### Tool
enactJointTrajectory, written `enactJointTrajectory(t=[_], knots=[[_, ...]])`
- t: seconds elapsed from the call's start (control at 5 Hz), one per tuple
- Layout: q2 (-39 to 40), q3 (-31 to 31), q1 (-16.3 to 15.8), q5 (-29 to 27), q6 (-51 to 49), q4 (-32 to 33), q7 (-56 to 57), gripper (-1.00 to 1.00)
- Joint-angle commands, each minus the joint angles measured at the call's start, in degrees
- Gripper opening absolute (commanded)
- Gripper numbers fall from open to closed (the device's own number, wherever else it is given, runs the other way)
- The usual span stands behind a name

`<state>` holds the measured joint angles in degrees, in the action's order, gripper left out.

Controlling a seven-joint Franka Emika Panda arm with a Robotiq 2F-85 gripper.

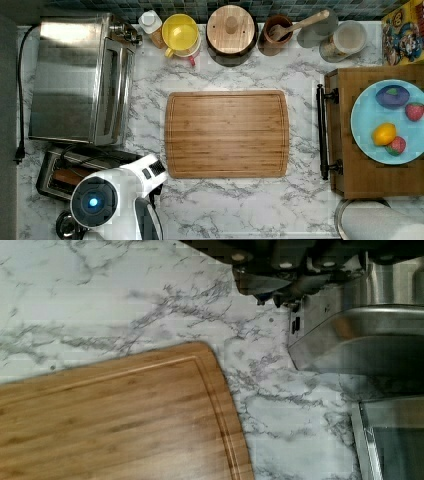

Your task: Turn on the toaster.

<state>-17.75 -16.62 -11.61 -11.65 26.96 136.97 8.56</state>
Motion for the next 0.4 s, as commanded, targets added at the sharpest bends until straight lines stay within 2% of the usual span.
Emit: enactJointTrajectory(t=[0.2, 0.4], knots=[[-3.8, -1.6, -4.4, -5.5, 4.2, 7.2, 4.3, -1.00], [-5.0, -0.9, -5.9, -6.6, 3.9, 8.3, 5.2, -1.00]])
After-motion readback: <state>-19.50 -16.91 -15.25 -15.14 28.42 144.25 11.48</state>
